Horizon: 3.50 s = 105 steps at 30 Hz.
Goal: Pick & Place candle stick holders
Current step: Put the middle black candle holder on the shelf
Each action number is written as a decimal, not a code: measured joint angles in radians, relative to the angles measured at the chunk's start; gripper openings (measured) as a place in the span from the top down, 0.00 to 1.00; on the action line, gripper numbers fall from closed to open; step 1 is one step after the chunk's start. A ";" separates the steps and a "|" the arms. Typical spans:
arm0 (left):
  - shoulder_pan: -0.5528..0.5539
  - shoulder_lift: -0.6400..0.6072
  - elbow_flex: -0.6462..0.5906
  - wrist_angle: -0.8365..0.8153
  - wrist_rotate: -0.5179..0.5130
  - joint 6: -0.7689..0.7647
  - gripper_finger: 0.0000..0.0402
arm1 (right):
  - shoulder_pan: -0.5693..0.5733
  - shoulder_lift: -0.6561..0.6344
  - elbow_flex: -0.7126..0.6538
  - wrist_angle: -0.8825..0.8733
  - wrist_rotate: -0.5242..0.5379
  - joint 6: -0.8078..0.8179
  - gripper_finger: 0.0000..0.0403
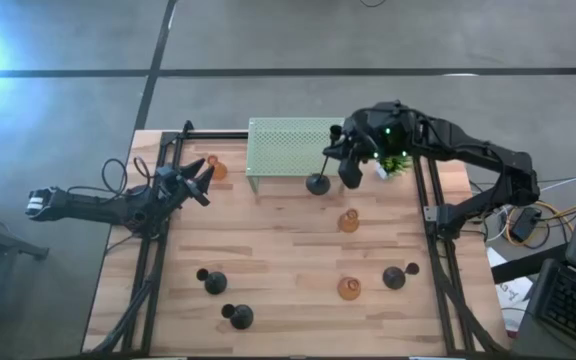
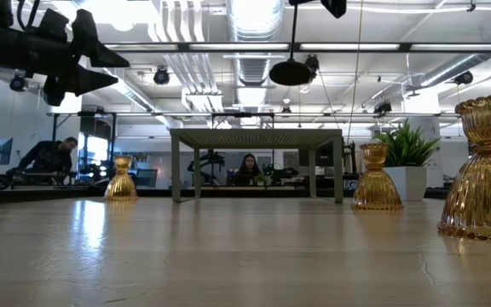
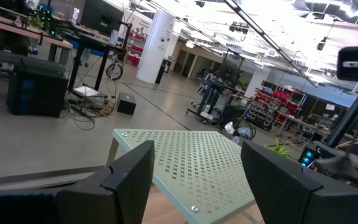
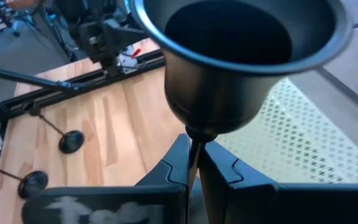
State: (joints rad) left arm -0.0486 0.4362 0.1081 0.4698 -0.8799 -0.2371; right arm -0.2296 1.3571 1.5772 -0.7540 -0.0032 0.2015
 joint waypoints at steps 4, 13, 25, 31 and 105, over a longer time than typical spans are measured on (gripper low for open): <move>0.000 0.000 0.000 0.000 0.000 0.000 0.39 | -0.065 0.001 0.007 0.002 -0.009 -0.030 0.97; 0.000 0.000 0.000 0.000 0.000 0.001 0.39 | -0.216 0.048 0.007 0.023 -0.089 -0.095 0.97; 0.000 0.000 0.000 0.000 0.000 0.000 0.39 | -0.372 0.110 0.007 0.108 -0.131 -0.187 0.97; 0.000 0.000 0.000 0.000 0.000 0.001 0.39 | -0.433 0.141 0.007 0.129 -0.134 -0.219 0.97; 0.000 0.000 0.000 0.000 -0.008 0.020 0.39 | -0.554 0.265 0.006 0.156 -0.207 -0.332 0.61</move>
State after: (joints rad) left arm -0.0486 0.4362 0.1081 0.4694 -0.8879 -0.2173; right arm -0.7837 1.6225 1.5833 -0.5976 -0.2104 -0.1307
